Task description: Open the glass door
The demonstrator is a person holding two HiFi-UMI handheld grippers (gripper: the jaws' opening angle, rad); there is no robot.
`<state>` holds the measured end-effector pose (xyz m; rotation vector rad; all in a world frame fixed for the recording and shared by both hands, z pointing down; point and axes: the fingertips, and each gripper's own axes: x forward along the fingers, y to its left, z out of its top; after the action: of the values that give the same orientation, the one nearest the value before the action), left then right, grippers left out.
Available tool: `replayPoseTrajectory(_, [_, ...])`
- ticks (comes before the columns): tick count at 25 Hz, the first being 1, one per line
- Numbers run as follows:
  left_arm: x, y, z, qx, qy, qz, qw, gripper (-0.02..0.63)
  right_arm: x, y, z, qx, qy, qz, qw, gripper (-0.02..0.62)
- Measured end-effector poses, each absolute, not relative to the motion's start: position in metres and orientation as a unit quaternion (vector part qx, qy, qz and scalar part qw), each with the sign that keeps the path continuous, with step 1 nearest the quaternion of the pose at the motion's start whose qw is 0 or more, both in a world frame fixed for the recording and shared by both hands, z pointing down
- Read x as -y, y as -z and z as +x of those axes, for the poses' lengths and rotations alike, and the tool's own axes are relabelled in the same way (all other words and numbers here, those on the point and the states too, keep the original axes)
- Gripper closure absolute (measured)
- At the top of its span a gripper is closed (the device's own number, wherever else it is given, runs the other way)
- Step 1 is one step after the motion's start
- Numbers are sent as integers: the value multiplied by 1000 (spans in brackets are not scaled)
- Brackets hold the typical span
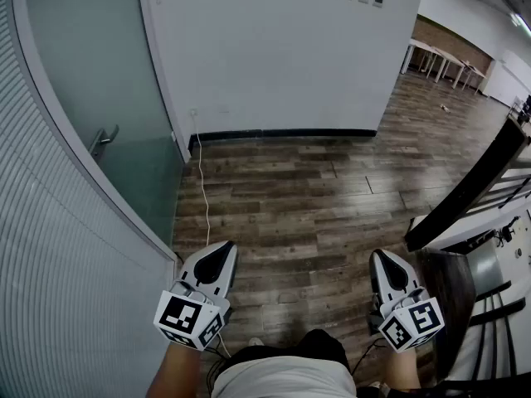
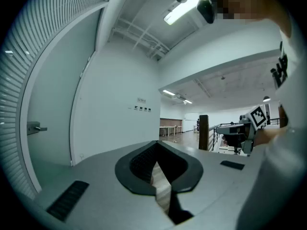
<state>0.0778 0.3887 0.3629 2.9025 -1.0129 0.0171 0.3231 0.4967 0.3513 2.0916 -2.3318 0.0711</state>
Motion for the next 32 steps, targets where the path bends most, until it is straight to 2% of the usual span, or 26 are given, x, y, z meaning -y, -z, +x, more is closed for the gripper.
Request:
replayPoseTrajectory(14, [-319, -371, 50, 352, -6, 935, 43, 606, -405, -366, 295, 770, -36, 636, 10, 595])
replayPoseTrajectory(32, [-164, -342, 146, 421, 9, 906, 32, 606, -209, -337, 405, 815, -18, 579, 1, 595])
